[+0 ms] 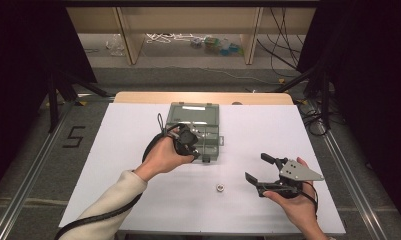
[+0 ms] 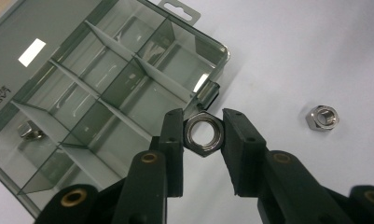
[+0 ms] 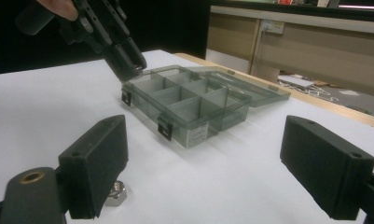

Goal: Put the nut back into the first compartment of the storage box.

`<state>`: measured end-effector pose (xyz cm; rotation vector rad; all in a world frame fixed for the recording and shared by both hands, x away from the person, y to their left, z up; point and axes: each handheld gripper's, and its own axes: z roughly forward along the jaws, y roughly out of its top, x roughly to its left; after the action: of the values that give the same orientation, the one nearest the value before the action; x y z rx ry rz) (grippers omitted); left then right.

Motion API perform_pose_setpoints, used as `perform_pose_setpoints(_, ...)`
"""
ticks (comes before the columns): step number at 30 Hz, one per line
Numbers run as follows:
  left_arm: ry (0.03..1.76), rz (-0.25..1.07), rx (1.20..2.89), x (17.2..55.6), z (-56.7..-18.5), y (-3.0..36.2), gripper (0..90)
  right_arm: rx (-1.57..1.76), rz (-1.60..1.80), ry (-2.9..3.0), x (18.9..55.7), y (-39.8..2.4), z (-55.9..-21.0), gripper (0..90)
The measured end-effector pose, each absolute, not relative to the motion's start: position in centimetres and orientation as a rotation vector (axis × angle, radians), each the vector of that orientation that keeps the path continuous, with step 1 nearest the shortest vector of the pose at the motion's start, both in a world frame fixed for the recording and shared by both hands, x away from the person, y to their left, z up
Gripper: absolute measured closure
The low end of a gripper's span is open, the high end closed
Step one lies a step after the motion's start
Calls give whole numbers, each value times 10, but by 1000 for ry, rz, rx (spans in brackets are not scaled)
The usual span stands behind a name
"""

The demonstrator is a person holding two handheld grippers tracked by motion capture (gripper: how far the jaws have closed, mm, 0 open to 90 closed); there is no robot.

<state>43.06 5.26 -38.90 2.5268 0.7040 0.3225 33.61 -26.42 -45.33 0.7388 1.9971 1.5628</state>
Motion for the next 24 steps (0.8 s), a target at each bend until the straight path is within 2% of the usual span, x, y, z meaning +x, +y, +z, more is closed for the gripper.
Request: perform_pose_setpoints(24, 827, 356, 2480, 454, -384, 69, 704, 741, 1560, 1996, 336, -264, -453, 159)
